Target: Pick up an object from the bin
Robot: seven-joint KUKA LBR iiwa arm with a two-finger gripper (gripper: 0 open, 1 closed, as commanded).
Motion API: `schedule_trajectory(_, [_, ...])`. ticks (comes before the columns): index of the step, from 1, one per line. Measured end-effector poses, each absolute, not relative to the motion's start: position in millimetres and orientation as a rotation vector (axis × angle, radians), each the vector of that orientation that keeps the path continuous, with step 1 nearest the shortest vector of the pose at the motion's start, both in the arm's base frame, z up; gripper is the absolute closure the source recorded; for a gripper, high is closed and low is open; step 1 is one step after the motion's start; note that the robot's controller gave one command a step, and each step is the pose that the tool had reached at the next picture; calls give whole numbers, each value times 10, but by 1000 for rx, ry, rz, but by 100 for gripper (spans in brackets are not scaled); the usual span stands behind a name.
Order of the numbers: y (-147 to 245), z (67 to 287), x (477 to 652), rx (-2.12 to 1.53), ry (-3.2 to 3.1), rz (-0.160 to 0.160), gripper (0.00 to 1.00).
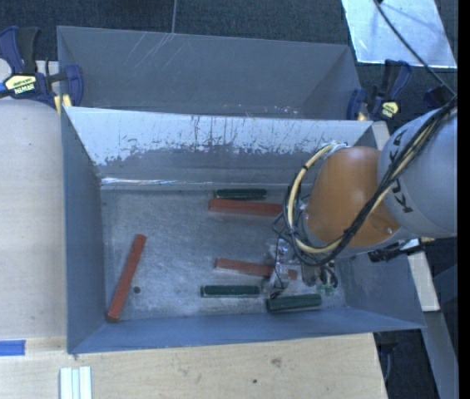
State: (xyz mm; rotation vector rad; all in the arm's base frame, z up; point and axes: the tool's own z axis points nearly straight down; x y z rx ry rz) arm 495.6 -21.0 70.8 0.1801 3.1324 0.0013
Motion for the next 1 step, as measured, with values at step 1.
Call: schedule_trajectory(1, [-247, 2137, 4967, 250, 3121, 0, 100])
